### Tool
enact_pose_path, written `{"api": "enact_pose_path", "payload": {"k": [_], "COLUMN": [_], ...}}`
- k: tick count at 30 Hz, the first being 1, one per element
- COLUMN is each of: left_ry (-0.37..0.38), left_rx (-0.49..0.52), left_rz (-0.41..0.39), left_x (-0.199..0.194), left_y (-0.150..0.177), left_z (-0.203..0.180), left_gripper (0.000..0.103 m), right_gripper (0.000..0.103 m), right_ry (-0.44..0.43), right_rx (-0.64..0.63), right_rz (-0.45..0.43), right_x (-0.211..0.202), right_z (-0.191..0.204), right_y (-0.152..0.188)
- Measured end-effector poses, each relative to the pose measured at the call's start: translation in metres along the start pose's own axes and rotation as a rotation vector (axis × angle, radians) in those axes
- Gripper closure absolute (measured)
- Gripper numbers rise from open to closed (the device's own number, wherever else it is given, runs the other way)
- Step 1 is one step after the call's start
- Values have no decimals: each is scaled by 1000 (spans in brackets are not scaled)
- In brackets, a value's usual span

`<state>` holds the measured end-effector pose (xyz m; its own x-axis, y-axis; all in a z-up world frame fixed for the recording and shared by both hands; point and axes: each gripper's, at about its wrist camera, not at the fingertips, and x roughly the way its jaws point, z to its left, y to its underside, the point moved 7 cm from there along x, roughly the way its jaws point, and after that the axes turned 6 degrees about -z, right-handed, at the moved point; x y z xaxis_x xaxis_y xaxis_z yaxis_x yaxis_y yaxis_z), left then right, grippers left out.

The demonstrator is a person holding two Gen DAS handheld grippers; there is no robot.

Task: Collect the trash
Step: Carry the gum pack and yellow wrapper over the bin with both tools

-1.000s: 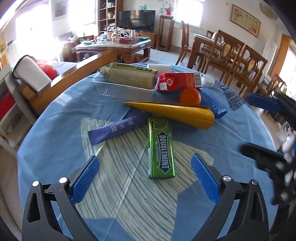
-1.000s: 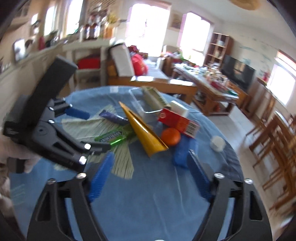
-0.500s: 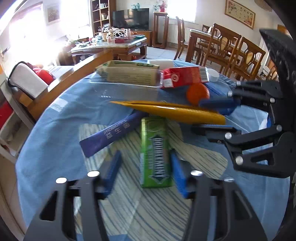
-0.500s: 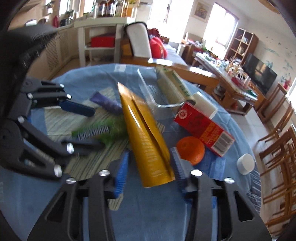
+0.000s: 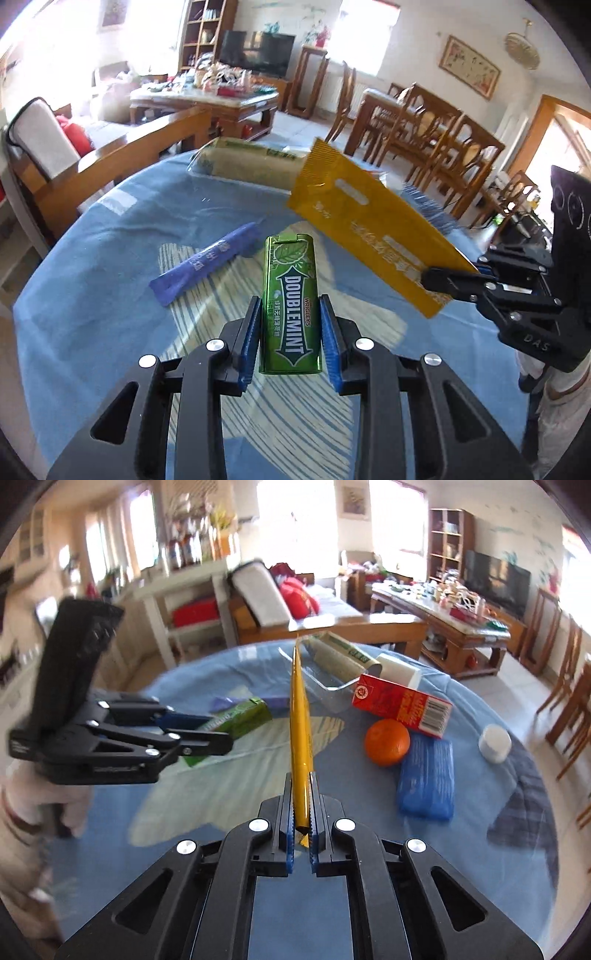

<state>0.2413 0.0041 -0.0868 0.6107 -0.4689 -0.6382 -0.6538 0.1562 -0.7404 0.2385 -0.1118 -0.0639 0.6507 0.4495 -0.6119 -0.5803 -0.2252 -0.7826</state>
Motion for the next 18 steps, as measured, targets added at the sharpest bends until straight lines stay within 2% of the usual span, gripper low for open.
{"api": "enact_pose_path", "payload": {"k": [4, 9, 18], "left_ry": [57, 161, 380], "left_rx": [16, 68, 196], "left_rz": [-49, -95, -71], "left_x": [-25, -50, -50], "left_y": [-4, -3, 15], "left_z": [-24, -78, -199], "left_gripper": [72, 72, 72], "right_gripper": [96, 96, 96], "right_ry": [7, 38, 229], "right_rx": [119, 231, 345], "right_rz": [-65, -145, -236], "right_x": [-46, -112, -242], "right_z": [2, -4, -41], "right_y": [14, 41, 112]}}
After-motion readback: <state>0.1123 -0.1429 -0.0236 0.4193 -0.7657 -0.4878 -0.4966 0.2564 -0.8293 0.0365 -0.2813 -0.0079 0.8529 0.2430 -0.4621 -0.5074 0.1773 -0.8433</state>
